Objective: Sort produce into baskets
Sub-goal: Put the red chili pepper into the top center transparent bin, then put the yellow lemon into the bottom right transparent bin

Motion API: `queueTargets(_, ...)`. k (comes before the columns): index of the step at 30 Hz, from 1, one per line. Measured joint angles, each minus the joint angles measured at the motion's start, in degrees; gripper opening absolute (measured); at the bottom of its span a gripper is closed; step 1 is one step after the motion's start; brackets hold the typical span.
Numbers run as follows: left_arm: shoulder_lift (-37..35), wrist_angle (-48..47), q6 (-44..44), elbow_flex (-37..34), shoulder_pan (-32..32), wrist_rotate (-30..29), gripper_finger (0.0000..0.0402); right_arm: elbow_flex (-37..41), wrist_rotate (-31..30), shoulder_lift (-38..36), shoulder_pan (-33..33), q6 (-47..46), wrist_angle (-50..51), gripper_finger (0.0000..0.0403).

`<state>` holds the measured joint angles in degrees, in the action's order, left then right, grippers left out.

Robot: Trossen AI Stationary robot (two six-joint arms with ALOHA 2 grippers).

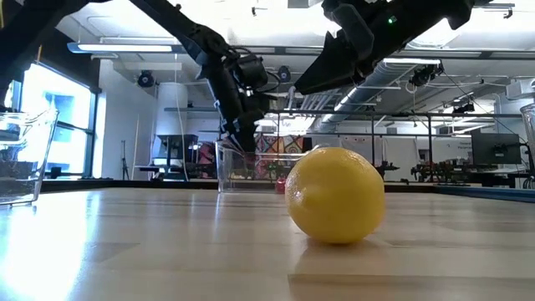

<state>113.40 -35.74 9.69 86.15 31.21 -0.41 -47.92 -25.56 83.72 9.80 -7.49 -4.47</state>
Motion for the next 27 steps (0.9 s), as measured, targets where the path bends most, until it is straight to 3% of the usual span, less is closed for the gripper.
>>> queueTargets(9, 0.3, -0.4, 0.6, 0.0, -0.3, 2.9, 0.0075, 0.0, 0.0, 0.0, 0.0, -0.1, 0.0, 0.0156)
queueTargets(21, 0.3, -4.6, 1.9, 0.0, -0.7, 2.9, 0.0156, 0.0, 0.0, 0.0, 0.0, -0.2, 0.0, 0.0156)
queueTargets(27, 0.3, -4.5, 3.4, 0.0, -0.9, 2.7, 0.0177, 0.0, 0.0, 0.0, 0.0, -0.2, 0.0, 0.0156)
